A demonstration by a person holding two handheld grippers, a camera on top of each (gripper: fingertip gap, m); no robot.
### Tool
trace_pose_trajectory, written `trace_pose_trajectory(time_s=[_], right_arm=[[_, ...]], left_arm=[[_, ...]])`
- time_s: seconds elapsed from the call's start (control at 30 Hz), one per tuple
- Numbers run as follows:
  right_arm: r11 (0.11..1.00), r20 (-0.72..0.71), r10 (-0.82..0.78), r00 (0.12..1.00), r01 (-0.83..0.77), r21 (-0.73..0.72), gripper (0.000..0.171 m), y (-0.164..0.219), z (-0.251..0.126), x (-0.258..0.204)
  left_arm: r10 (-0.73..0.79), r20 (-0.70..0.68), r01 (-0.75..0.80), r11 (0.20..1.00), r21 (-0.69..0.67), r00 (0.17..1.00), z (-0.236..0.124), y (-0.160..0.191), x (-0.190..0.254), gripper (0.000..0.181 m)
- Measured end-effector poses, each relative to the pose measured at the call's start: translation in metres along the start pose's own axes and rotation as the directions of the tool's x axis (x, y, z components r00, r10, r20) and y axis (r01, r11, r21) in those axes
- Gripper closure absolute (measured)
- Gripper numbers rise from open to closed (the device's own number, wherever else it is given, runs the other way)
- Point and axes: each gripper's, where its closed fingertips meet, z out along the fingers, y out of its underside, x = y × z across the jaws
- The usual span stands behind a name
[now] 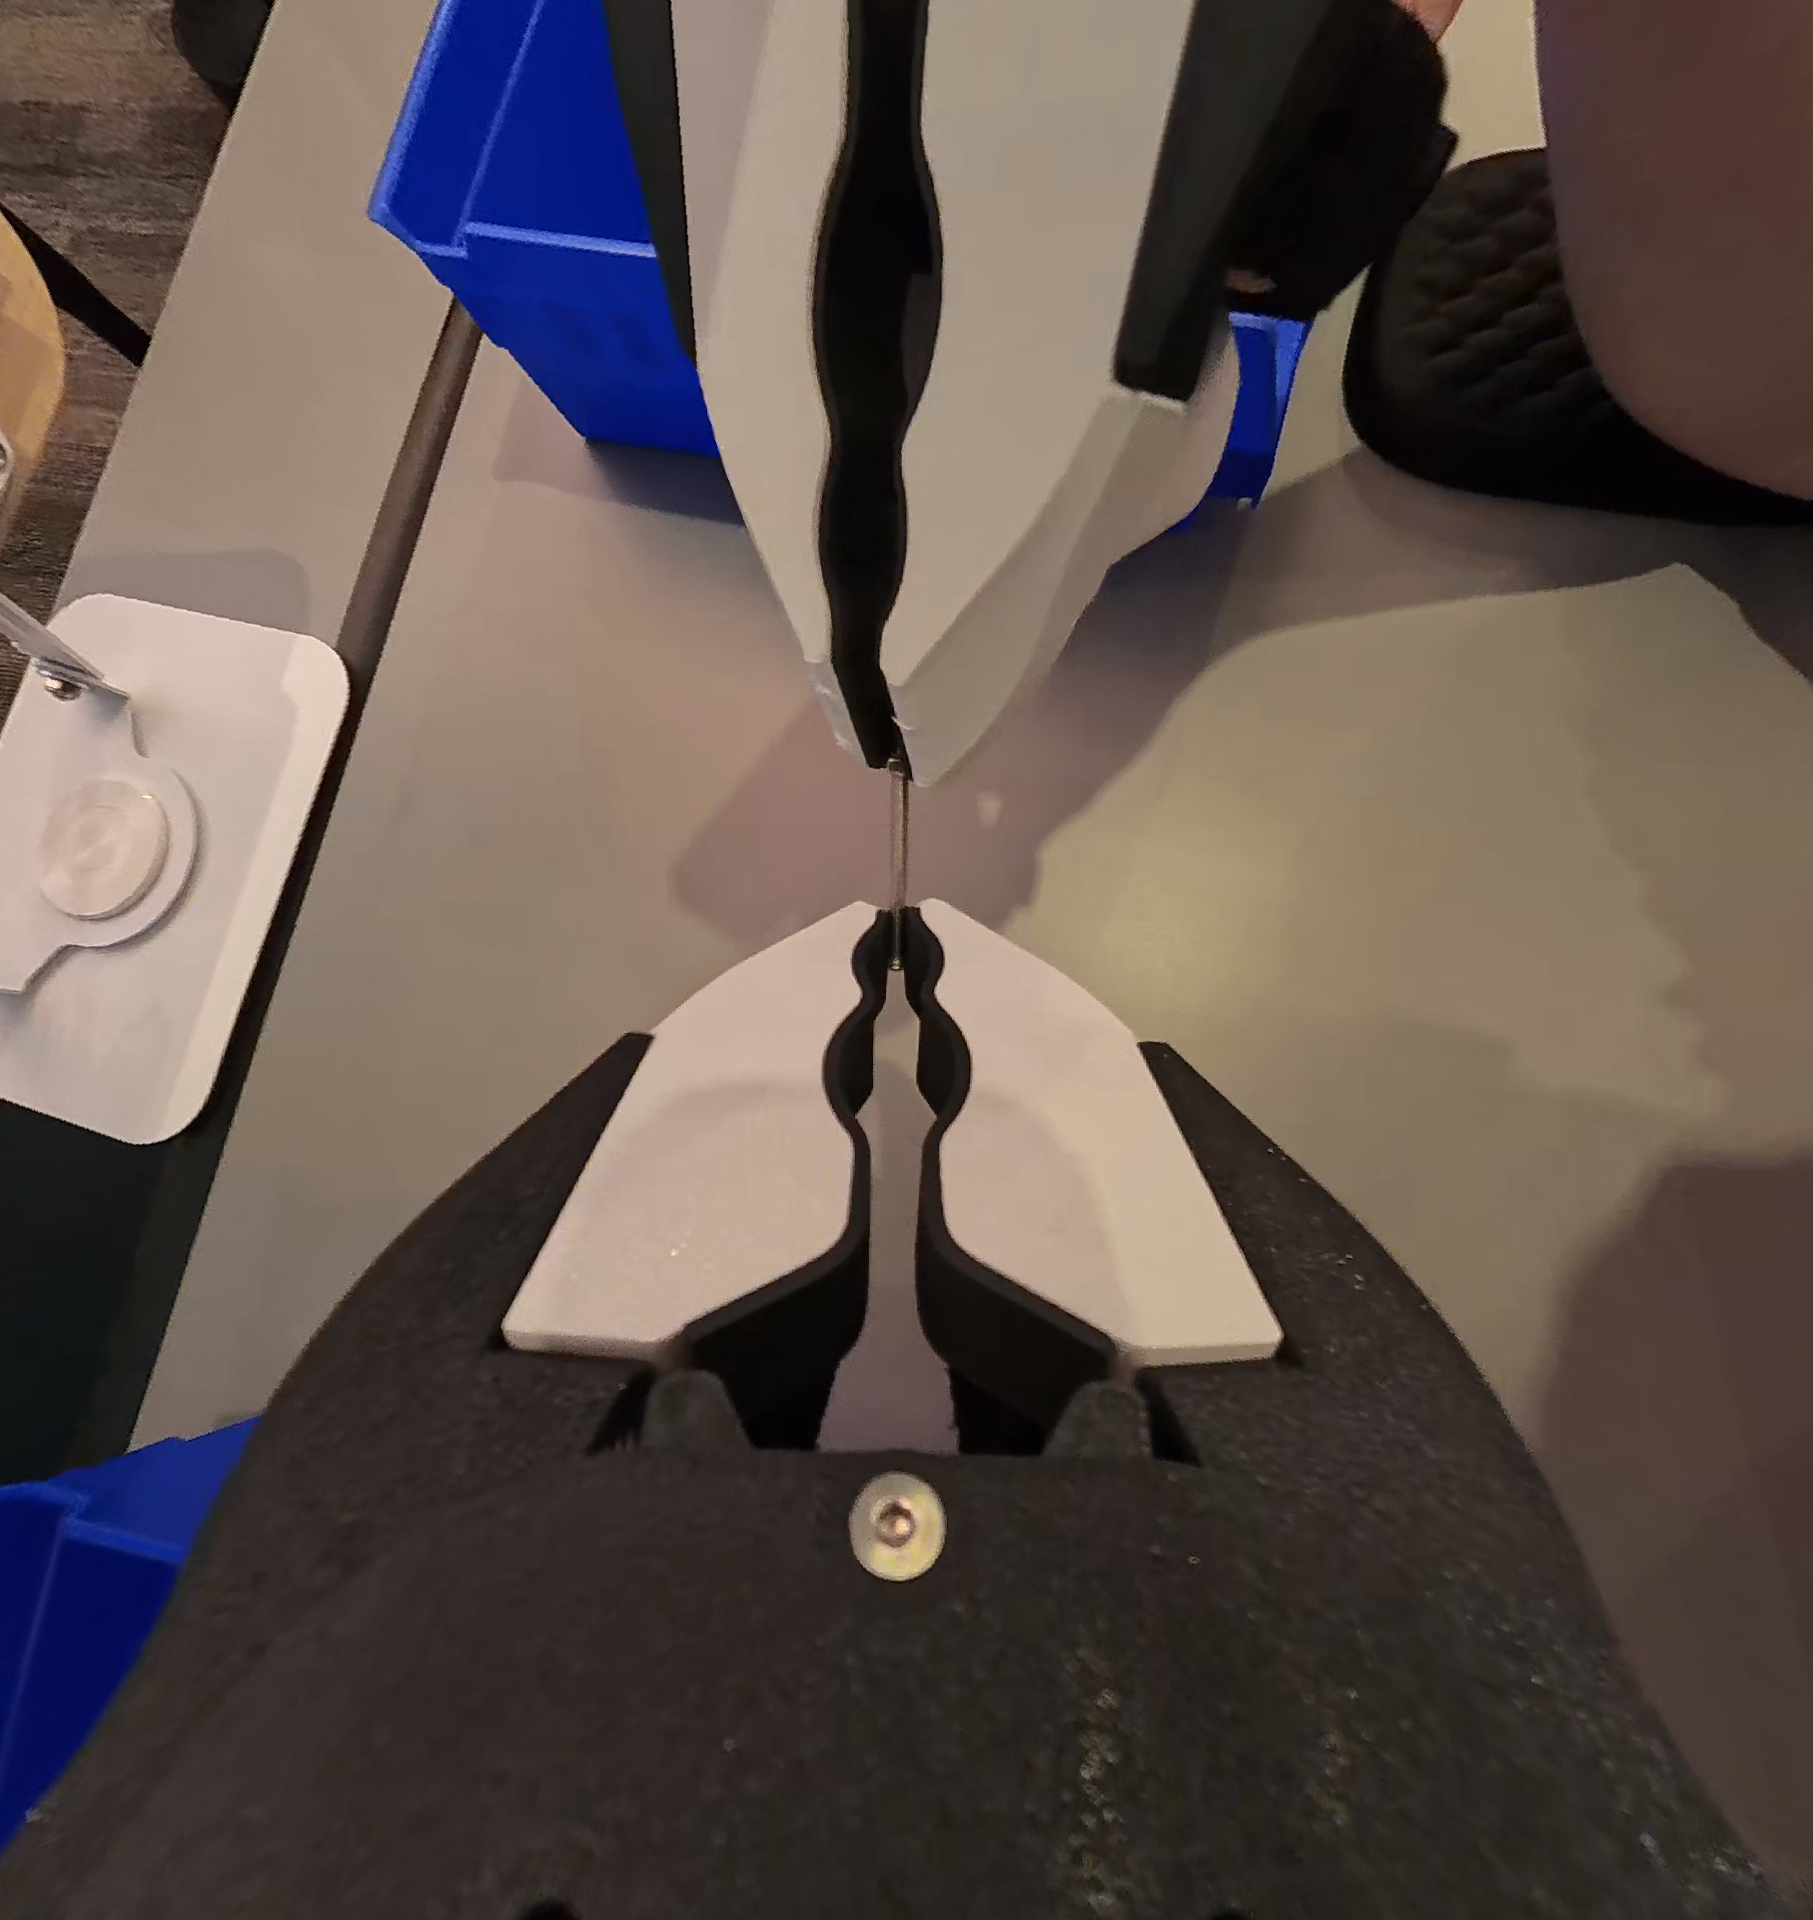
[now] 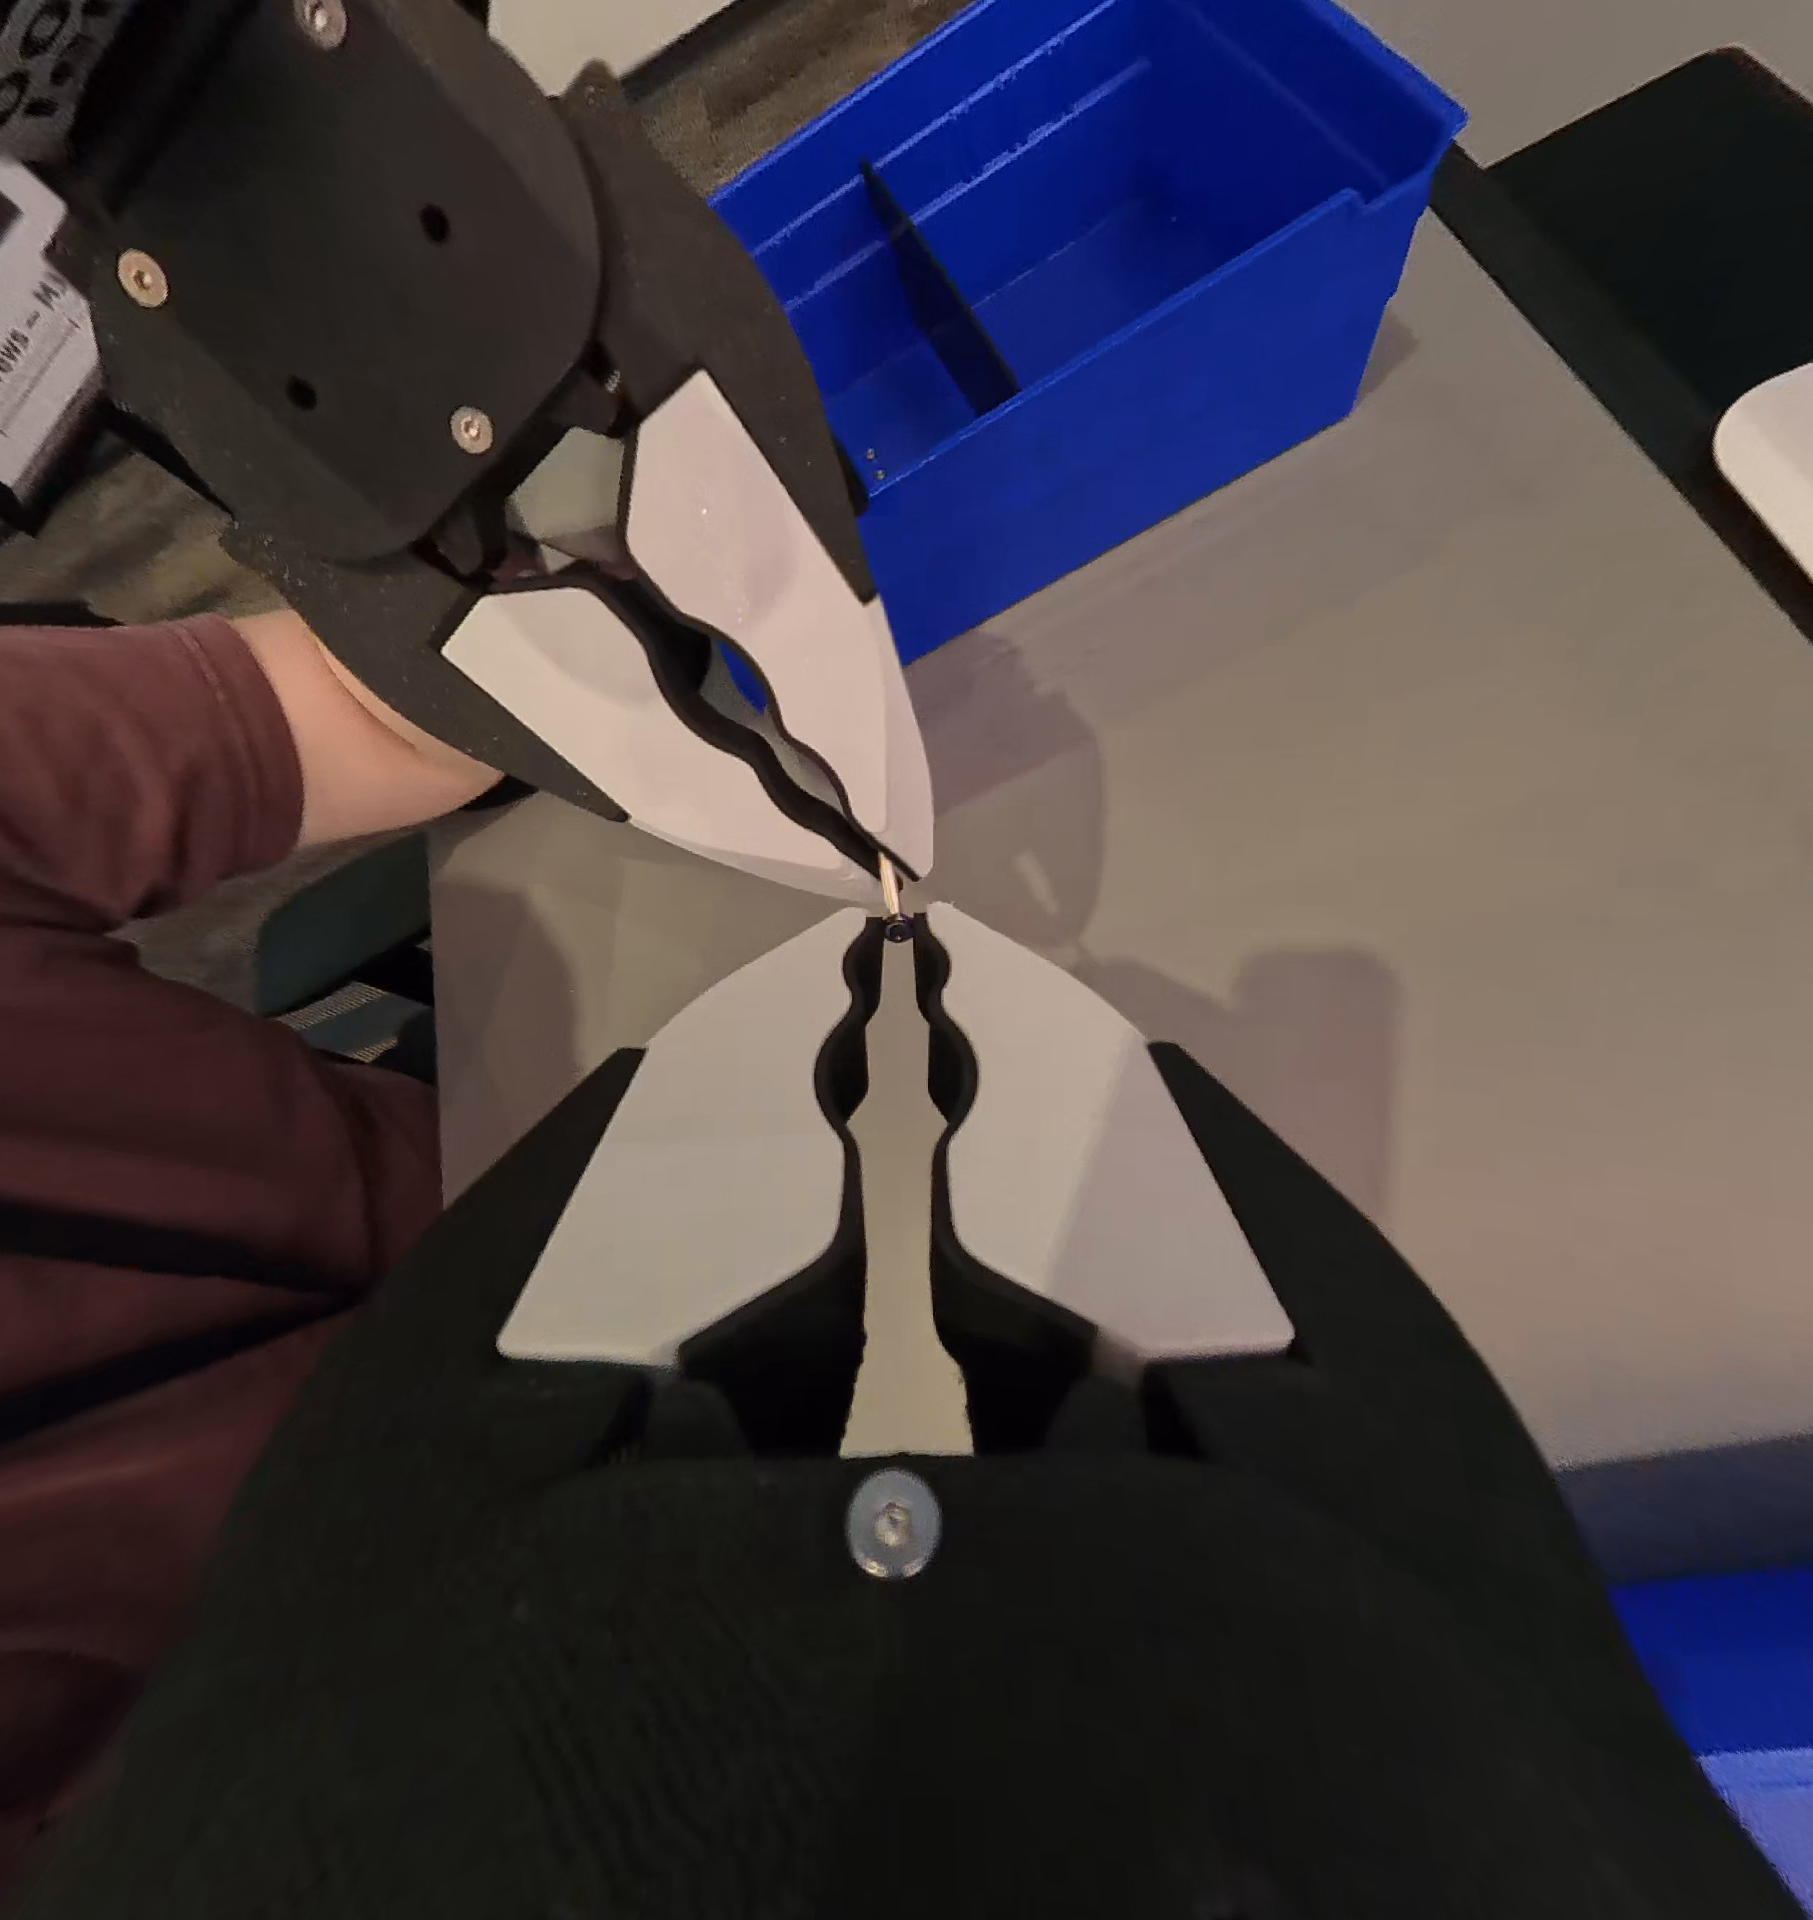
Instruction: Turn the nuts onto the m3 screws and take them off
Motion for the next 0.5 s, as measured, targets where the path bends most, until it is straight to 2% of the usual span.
trace_pose_trajectory(time_s=[0.1,0.27,0.5], right_arm=[[1.0,0.01,0.021,1.0,-0.021,0.0,0.165,0.0,0.0,0.0],[1.0,-0.005,-0.03,1.0,0.03,-0.002,0.164,-0.001,0.001,0.0],[0.975,-0.094,-0.203,0.975,0.21,0.069,0.142,-0.018,-0.009,-0.002]], left_arm=[[0.013,0.014,-0.013,1.0,-0.005,1.0,-0.001,0.0,0.0,0.179],[0.0,0.002,0.0,1.0,0.023,1.0,-0.003,-0.003,0.0,0.179],[-0.028,-0.036,0.032,0.993,0.109,0.999,-0.017,-0.011,-0.002,0.179]])
